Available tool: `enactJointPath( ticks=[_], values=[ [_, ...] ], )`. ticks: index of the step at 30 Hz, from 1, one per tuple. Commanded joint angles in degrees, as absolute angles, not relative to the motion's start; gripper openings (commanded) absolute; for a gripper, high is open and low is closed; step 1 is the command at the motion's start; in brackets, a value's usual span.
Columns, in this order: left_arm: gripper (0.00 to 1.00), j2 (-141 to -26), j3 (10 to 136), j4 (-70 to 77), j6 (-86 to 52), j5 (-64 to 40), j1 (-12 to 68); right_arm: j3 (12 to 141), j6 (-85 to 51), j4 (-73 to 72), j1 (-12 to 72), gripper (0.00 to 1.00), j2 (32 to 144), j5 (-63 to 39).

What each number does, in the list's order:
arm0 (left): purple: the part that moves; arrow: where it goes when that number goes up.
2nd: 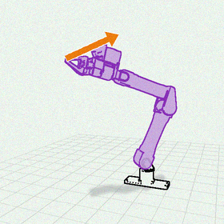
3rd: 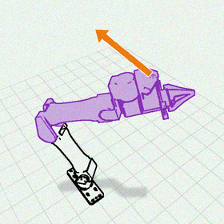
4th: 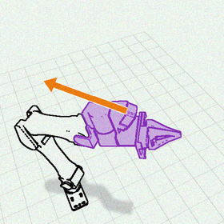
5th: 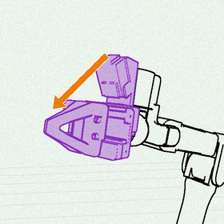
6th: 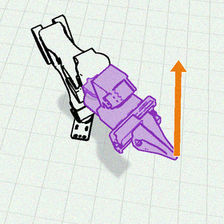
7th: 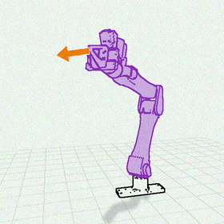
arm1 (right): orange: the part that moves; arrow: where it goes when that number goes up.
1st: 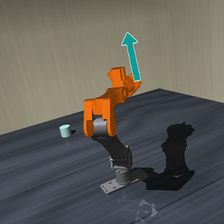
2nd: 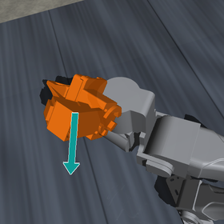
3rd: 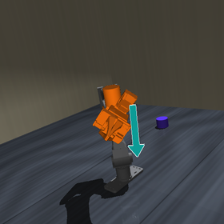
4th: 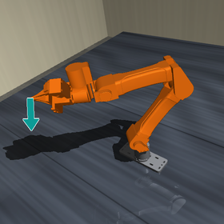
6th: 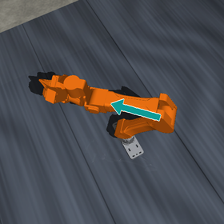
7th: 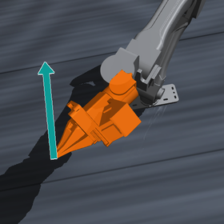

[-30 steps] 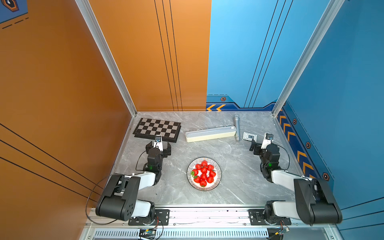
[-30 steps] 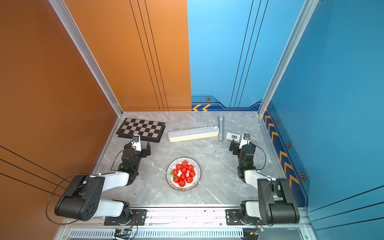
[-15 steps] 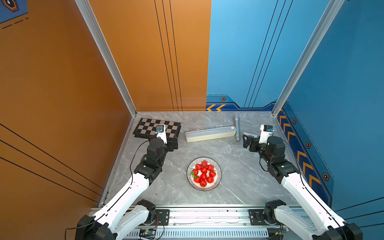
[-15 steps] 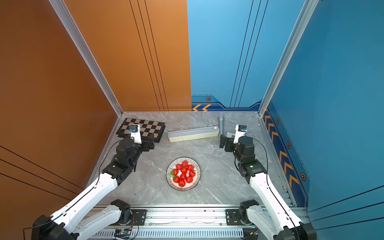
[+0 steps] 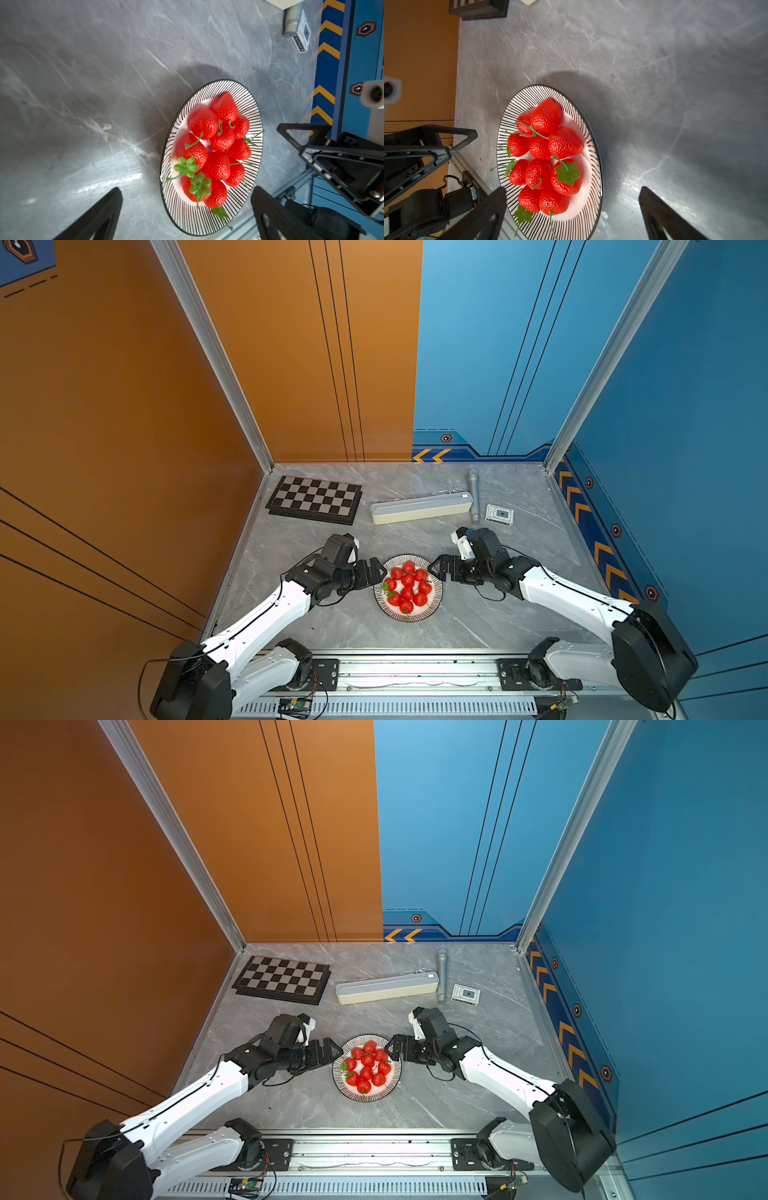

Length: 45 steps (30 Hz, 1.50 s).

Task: Wrap the plate with plastic wrap
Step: Move the plate to the center of the board.

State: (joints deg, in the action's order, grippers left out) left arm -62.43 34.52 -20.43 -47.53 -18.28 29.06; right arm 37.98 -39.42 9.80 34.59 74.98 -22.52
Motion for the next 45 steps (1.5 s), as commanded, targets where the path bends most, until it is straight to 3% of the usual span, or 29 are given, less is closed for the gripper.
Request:
enactJointPath(
  ticks=[1, 7, 21, 31, 37, 45],
  values=[
    [0.99, -64.8, 31.8, -15.8, -56.1, -25.0, 30.1, 39.0, -43.2, 8.1, 36.2, 1.0, 78.2, -25.1],
    [0.99, -70.6, 27.5, -0.1, -64.0, -28.8, 32.9, 39.0, -46.6, 3.1, 38.3, 1.0, 82.8, -28.0],
    [0.99, -82.1, 40.2, 1.5, -61.0, -28.3, 36.3, 40.9, -46.6, 0.3, 34.4, 1.0, 83.4, -29.0],
    [0.99, -92.7, 51.6, -7.4, -50.4, -26.1, 32.8, 43.9, -43.6, 0.8, 30.5, 1.0, 86.7, -29.3],
    [0.99, -90.8, 52.8, -14.1, -45.9, -22.6, 28.5, 41.8, -40.0, 4.0, 26.0, 1.0, 84.0, -25.6],
    [0.99, -85.0, 57.2, -23.0, -35.0, -22.5, 17.7, 47.0, -18.8, 17.6, 13.6, 1.0, 77.2, -20.8]
  ],
)
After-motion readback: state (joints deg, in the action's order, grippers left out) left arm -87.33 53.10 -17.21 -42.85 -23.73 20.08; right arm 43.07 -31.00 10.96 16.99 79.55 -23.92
